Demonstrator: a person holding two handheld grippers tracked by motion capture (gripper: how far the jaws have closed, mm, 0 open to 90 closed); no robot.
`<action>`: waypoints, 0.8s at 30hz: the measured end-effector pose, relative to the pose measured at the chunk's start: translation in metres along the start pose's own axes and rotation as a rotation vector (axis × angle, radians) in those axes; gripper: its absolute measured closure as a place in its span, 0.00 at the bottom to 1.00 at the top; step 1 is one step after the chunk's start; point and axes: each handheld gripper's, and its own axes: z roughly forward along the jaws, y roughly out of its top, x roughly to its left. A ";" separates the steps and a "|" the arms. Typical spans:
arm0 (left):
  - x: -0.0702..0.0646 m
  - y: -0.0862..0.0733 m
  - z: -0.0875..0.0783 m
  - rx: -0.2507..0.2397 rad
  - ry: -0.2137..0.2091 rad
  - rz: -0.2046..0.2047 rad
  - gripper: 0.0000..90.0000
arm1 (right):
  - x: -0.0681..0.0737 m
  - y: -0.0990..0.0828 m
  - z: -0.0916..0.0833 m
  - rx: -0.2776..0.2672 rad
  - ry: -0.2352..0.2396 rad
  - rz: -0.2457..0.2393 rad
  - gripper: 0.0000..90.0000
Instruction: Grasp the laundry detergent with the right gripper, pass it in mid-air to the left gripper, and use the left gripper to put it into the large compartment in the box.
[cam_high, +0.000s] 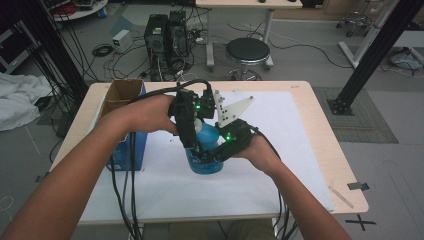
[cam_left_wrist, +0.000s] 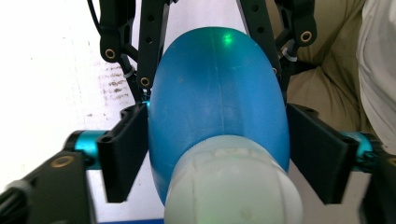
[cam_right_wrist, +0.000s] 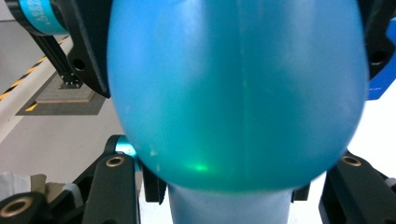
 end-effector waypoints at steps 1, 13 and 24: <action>0.000 0.000 0.000 0.000 0.000 0.000 0.29 | 0.000 0.000 0.000 0.000 0.000 0.000 0.49; -0.001 0.001 0.000 0.006 0.002 0.021 0.39 | 0.001 0.000 0.001 0.000 0.004 -0.004 0.49; -0.005 0.003 -0.001 0.002 0.013 0.026 0.41 | 0.003 0.000 0.000 0.001 0.005 -0.019 0.49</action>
